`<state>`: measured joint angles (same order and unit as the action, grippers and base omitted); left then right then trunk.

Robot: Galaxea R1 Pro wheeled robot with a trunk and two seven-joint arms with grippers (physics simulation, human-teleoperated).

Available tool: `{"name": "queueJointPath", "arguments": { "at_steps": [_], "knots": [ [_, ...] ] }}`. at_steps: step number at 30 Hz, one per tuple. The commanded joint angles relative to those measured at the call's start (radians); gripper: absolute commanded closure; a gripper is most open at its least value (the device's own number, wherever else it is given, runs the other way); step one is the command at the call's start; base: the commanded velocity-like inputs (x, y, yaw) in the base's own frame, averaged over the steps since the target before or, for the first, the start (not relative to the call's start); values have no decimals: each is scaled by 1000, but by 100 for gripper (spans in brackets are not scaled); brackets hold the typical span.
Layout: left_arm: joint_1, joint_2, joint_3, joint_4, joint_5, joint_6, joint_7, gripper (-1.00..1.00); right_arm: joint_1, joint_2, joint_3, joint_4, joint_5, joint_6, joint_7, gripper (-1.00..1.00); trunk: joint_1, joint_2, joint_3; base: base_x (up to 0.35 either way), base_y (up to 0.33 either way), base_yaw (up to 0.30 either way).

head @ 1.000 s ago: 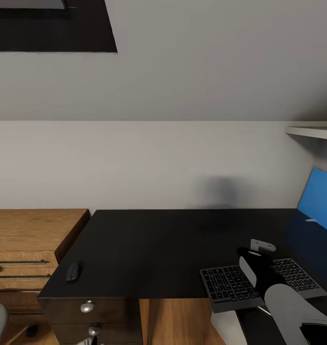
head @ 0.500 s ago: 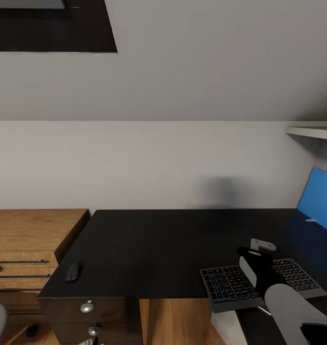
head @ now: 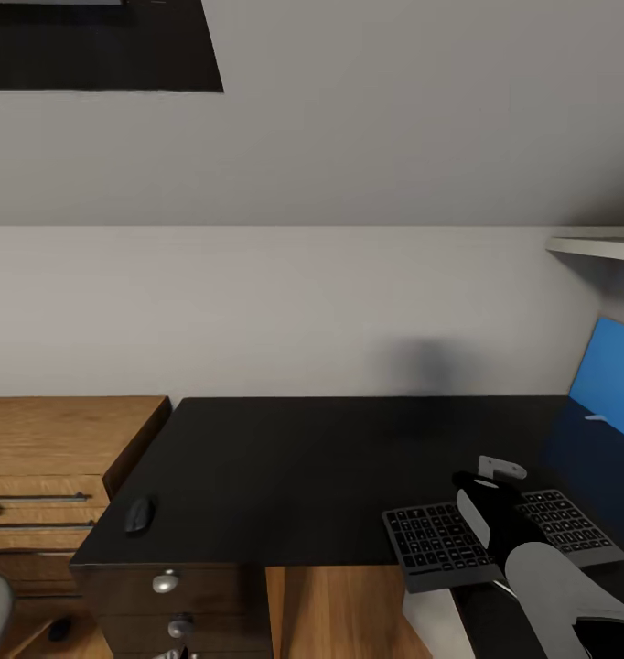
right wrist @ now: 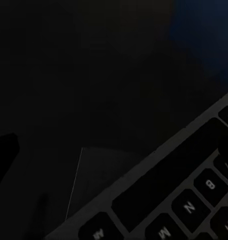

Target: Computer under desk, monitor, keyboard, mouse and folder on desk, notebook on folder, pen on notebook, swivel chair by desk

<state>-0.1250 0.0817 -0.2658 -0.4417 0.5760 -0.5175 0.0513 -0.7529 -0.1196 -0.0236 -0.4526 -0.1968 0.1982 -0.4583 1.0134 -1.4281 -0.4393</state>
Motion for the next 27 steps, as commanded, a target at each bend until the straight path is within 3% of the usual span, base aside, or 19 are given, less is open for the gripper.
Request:
{"name": "queueJointPath", "arguments": {
  "at_steps": [1,15,18,27],
  "knots": [
    [-1,1,-8,0,7,-4,5,-100,0,0,1,-1,-4,6,-4,-100,4,-8,-4,0,0,0],
    [-1,1,-7,0,7,-4,5,-100,0,0,2,3,-3,8,-6,-100,58,-106,-48,0,0,0],
    [-1,1,-7,0,7,-4,5,-100,0,-1,2,3,-3,28,-32,-100,69,-127,-58,0,0,0],
    [-1,3,-7,0,7,-4,4,-100,0,-1,8,3,0,46,-63,-100,69,-127,-58,0,0,0]
  ]
}}
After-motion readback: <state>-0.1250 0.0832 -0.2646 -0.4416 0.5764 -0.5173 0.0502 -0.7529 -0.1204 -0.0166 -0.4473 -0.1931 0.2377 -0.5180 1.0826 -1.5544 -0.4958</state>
